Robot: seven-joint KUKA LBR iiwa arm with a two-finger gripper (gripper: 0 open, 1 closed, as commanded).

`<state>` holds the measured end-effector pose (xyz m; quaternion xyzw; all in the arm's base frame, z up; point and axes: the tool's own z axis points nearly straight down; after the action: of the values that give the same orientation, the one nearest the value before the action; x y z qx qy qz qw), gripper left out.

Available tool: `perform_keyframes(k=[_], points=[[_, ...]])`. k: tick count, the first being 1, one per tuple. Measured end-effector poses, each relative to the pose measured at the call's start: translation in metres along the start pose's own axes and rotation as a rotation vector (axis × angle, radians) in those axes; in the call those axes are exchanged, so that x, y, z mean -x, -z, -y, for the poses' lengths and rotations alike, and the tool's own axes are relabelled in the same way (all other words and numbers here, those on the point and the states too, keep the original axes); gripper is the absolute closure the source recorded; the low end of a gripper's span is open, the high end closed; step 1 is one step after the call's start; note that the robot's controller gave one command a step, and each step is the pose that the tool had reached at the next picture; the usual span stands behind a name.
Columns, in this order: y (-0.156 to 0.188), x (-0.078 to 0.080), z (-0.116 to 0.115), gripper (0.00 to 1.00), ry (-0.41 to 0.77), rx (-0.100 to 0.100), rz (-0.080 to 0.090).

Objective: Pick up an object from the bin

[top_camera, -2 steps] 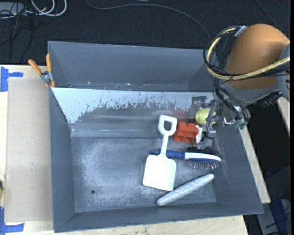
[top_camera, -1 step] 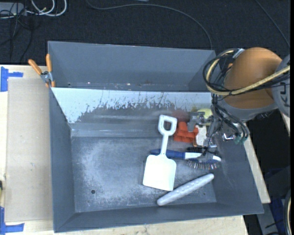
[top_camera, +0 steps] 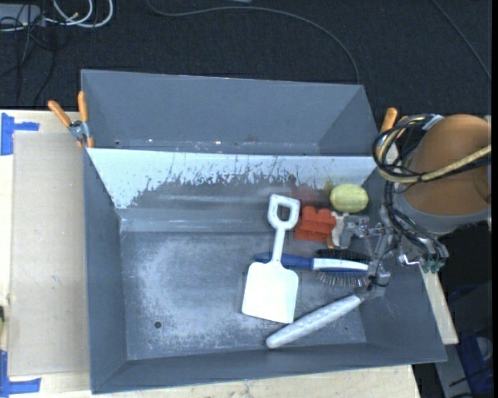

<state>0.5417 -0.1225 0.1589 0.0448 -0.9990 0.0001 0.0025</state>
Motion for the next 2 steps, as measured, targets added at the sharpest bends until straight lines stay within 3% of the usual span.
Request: perform_keyframes(k=[1, 2], points=[[-0.015, 0.010, 0.006, 0.00, 0.033, 0.001, 0.005], [-0.091, 0.026, 0.010, 0.00, 0.164, 0.001, 0.000]])
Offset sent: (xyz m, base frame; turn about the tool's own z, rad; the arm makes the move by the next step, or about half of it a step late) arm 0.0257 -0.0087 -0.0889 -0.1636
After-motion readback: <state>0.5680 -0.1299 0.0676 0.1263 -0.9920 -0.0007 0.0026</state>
